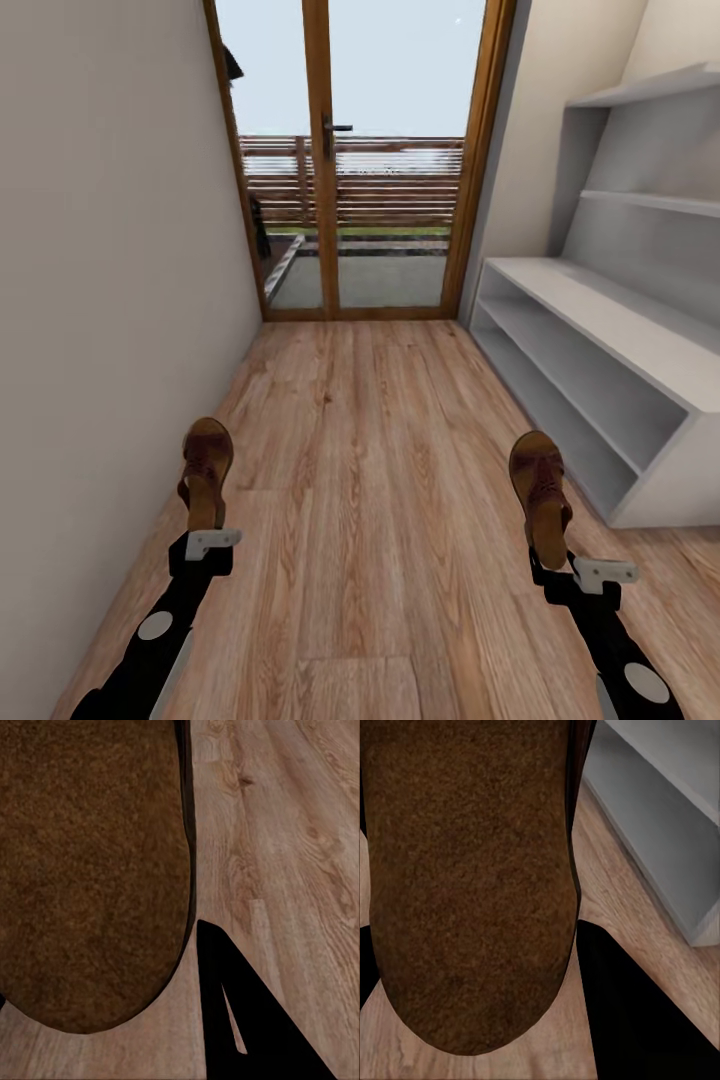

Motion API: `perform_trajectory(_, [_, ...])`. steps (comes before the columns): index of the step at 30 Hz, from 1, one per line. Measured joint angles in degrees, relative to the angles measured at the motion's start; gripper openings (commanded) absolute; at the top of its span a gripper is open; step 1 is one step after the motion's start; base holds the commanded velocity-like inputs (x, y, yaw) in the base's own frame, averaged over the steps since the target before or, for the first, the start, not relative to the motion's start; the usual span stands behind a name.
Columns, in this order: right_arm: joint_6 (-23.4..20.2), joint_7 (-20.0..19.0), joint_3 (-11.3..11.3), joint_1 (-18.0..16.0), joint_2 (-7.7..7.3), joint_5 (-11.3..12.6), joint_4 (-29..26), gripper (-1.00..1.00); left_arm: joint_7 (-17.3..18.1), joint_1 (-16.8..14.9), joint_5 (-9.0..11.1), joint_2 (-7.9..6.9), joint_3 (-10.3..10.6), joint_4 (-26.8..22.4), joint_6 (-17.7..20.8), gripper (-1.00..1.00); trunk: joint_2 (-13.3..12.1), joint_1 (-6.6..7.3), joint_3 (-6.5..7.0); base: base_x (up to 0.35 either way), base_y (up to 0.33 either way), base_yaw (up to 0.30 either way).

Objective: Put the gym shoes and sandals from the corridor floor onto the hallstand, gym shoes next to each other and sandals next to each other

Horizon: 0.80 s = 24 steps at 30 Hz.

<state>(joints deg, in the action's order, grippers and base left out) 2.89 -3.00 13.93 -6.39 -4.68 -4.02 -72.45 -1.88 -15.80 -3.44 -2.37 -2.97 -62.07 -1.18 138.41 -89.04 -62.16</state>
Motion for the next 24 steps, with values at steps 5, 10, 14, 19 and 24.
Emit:
perform_trajectory(5, [0.3,0.0,0.0,0.0,0.00,0.0,1.8,-1.00,-5.4,0.4,0.0,0.27,0.1,0.0,-0.4,-1.00,0.0,-0.01,0.00,0.022,0.008,0.000])
perform_trajectory(10, [3.3,0.1,-0.1,0.0,0.01,0.1,3.7,-1.00,-10.8,0.6,-0.3,2.45,0.2,0.0,-0.7,-1.00,0.0,-0.01,0.00,0.003,0.001,0.000])
perform_trajectory(14, [4.0,0.1,-0.1,0.0,0.00,0.1,4.0,-1.00,-11.2,0.7,-0.2,2.83,0.3,0.0,-0.7,-1.00,0.0,-0.01,0.00,0.000,0.000,0.000])
perform_trajectory(19, [4.2,0.1,-0.1,0.0,0.00,0.1,4.0,-1.00,-11.1,0.7,-0.3,2.97,0.3,0.0,-0.8,-1.00,0.0,-0.01,0.00,0.000,0.000,0.000])
perform_trajectory(24, [4.2,0.1,-0.1,0.0,0.00,0.1,4.0,-1.00,-11.2,0.8,-0.3,2.96,0.3,0.0,-0.8,-1.00,0.0,0.02,0.00,0.154,0.000,0.000])
